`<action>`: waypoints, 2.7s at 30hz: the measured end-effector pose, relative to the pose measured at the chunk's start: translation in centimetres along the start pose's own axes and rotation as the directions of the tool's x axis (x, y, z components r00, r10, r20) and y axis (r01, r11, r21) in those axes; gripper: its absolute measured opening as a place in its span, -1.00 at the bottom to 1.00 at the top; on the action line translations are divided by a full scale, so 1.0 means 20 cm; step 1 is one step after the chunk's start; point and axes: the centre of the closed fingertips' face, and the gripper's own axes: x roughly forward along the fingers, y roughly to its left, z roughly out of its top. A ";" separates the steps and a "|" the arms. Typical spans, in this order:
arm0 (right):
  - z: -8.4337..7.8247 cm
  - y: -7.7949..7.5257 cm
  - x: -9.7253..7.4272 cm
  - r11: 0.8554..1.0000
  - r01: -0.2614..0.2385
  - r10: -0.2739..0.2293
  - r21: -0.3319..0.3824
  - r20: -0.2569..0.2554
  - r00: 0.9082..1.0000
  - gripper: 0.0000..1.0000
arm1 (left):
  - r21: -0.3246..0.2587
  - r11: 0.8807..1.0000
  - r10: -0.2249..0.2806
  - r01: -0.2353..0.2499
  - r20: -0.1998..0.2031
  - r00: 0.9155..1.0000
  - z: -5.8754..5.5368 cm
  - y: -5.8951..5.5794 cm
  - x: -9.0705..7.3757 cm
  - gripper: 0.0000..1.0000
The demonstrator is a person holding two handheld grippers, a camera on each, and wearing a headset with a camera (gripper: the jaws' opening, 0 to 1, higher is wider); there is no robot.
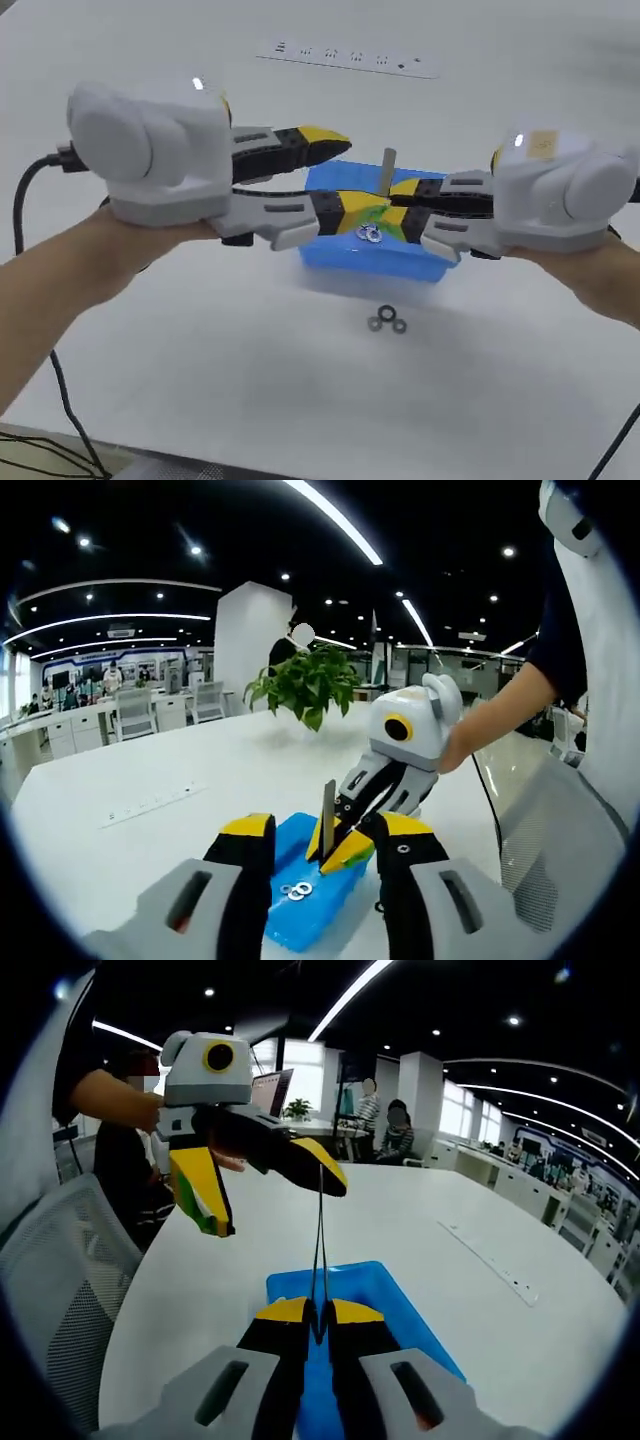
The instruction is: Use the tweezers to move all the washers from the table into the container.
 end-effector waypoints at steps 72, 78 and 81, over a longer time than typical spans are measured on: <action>-0.22 0.27 -0.36 0.988 0.128 -0.117 0.089 -0.118 0.986 -0.02 | 0.222 0.956 -0.187 0.189 -0.029 0.982 0.06 -0.34 -0.10 -0.91; -0.29 0.32 -0.39 0.983 0.127 -0.110 0.134 -0.124 0.986 0.15 | 0.198 0.959 -0.202 0.202 -0.016 0.979 0.03 -0.38 -0.09 -0.91; -0.32 0.36 -0.39 0.969 0.110 -0.086 0.222 -0.116 0.990 0.27 | 0.189 0.961 -0.206 0.204 -0.008 0.978 0.01 -0.39 -0.07 -0.91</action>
